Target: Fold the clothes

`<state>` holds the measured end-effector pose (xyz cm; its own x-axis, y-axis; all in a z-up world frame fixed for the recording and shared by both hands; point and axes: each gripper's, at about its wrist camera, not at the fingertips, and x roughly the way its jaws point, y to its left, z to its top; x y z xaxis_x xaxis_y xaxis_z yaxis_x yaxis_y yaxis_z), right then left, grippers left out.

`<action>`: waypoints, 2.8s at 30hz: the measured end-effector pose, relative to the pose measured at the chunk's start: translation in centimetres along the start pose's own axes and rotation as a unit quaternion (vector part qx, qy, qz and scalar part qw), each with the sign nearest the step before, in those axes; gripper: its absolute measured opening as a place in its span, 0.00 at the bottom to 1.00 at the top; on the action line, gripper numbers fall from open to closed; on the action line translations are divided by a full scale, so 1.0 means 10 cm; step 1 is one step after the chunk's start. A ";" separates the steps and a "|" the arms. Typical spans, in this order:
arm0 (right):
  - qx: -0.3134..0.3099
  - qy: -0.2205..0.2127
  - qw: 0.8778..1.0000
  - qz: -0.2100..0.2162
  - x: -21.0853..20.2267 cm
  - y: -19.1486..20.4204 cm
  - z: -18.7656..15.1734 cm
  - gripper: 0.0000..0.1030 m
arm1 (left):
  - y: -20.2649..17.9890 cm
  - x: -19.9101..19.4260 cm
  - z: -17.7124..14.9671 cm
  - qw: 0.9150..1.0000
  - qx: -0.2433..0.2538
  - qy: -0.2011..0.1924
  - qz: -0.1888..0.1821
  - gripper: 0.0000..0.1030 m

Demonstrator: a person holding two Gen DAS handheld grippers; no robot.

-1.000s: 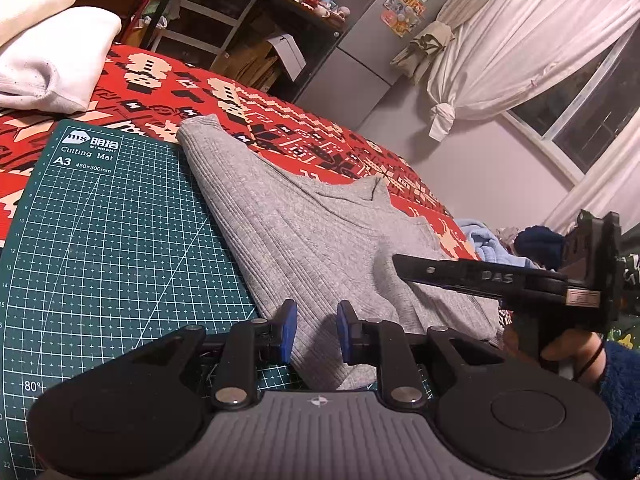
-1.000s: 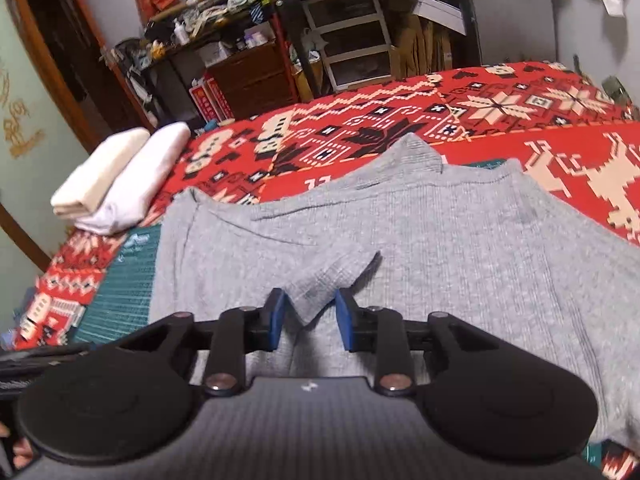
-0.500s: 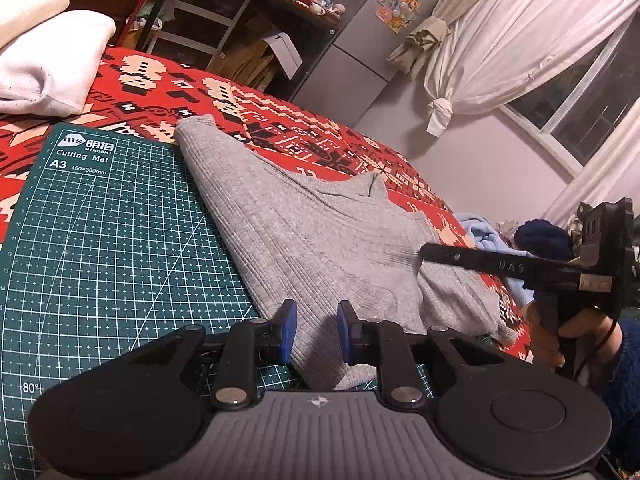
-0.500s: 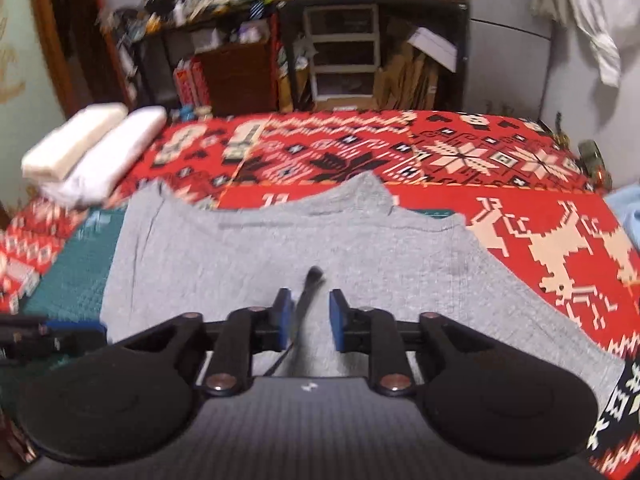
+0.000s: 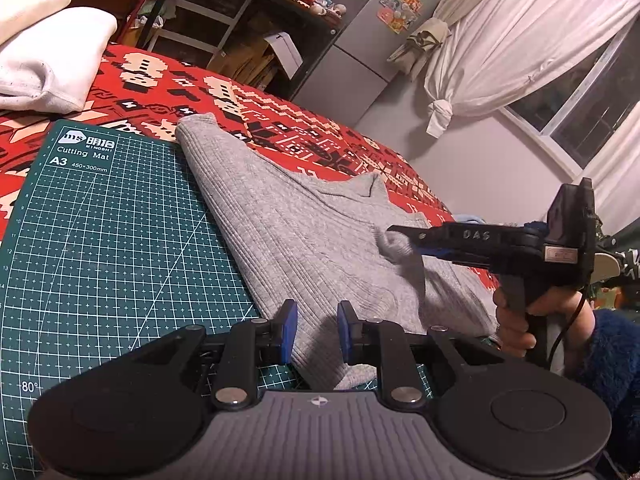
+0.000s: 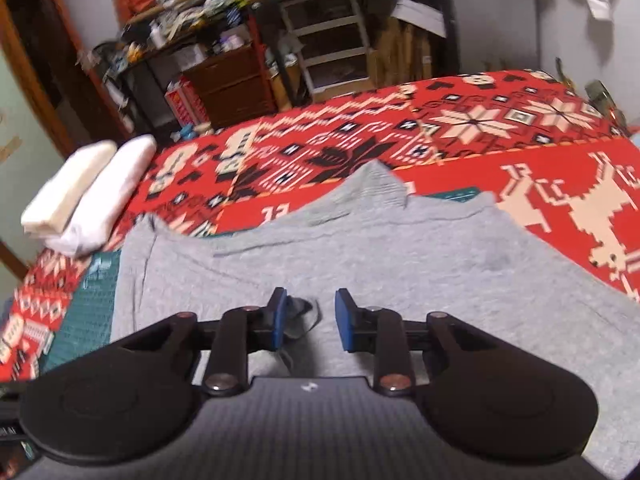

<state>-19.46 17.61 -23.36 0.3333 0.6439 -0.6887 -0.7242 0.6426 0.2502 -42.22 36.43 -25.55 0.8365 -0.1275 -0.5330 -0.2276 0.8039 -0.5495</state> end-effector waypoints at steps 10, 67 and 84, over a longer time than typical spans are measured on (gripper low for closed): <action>-0.096 -0.051 0.991 -0.081 -0.15 0.20 0.01 0.03 | -0.01 0.01 0.00 1.000 0.005 0.002 0.000 0.19; -0.115 0.023 0.988 0.099 -0.36 0.88 -0.40 0.08 | -0.20 0.06 -0.07 0.998 0.048 0.045 -0.020 0.12; -0.104 0.030 0.988 0.108 -0.49 0.74 -0.56 0.09 | -0.06 -0.07 0.00 0.999 -0.010 0.018 -0.033 0.12</action>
<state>-29.86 16.81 -21.96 0.1249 0.7267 -0.6755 -0.8854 0.3889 0.2547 -42.68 36.05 -24.79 0.8313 -0.2004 -0.5185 -0.1834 0.7816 -0.5962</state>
